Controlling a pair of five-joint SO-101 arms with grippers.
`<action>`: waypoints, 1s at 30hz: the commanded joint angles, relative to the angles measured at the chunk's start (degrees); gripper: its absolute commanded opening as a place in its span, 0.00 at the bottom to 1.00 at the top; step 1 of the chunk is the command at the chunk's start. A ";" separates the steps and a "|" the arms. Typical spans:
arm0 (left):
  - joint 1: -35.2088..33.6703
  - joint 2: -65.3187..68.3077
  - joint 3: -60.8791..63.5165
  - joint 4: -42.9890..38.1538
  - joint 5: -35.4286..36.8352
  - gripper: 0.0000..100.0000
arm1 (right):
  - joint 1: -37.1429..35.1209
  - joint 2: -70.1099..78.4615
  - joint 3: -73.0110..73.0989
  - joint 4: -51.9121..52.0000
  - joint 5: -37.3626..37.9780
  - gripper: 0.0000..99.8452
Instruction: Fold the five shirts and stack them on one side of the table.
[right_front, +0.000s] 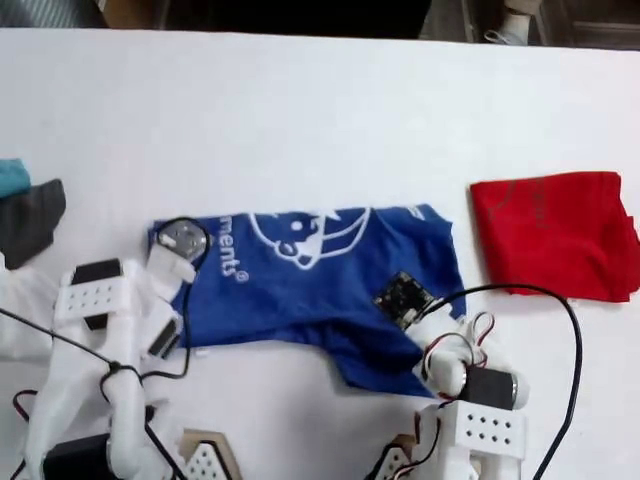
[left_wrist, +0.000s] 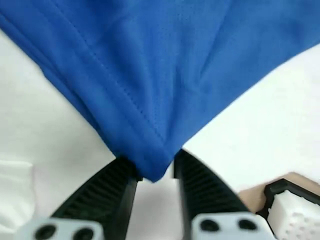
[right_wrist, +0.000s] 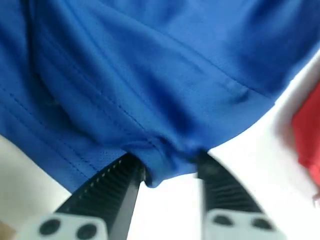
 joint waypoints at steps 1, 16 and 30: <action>-1.14 -1.76 -6.55 2.90 -0.35 0.23 | 0.04 -0.31 -1.32 -1.98 -0.09 0.32; 1.41 15.30 -42.07 5.80 11.34 0.24 | -4.35 5.85 -27.52 -12.09 -30.15 0.25; 1.85 57.32 -68.18 5.80 15.03 0.23 | -6.29 59.38 -53.71 -21.58 -36.84 0.25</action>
